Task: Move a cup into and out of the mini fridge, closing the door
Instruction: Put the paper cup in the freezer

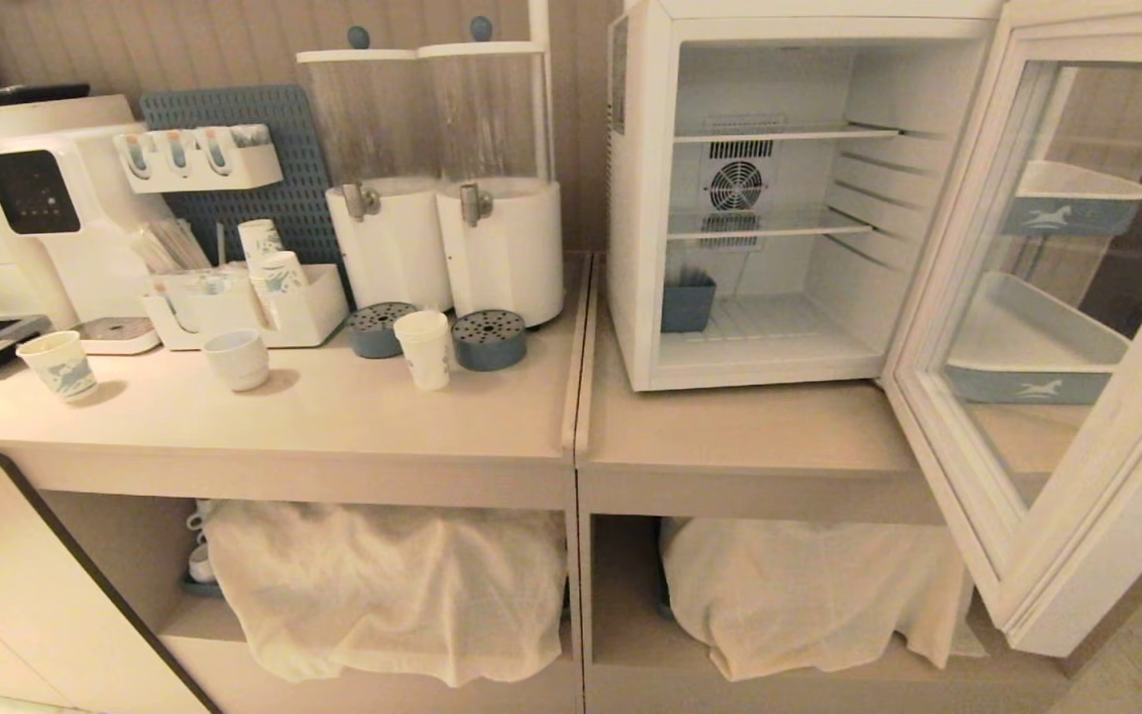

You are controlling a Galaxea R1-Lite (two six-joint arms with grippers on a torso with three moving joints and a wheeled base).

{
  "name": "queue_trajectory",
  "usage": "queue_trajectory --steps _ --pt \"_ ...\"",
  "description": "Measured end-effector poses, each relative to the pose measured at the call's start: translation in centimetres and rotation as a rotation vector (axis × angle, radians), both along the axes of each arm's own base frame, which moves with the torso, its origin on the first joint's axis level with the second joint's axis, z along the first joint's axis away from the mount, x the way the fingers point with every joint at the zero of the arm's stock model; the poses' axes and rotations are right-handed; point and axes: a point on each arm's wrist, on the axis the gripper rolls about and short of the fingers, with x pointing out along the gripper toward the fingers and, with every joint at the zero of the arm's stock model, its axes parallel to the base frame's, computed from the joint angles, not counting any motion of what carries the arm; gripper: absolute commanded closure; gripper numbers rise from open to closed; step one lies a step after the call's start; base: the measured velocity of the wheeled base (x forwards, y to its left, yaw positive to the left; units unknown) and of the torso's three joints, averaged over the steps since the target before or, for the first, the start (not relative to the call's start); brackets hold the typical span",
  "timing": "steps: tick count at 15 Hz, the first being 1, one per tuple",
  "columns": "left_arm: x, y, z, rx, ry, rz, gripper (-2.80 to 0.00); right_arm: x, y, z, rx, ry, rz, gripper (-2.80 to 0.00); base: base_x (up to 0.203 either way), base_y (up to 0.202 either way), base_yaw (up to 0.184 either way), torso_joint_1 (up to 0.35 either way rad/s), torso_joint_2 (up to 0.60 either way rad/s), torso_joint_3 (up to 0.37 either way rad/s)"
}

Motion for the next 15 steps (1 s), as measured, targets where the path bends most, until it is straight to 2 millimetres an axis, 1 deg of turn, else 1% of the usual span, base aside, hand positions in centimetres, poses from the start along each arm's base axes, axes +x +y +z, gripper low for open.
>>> queue_trajectory --steps 15 --pt "0.0 0.0 0.02 0.0 -0.002 0.0 -2.8 0.0 0.0 0.0 0.001 0.0 -0.001 0.0 0.0 0.192 -0.002 0.001 0.0 0.001"
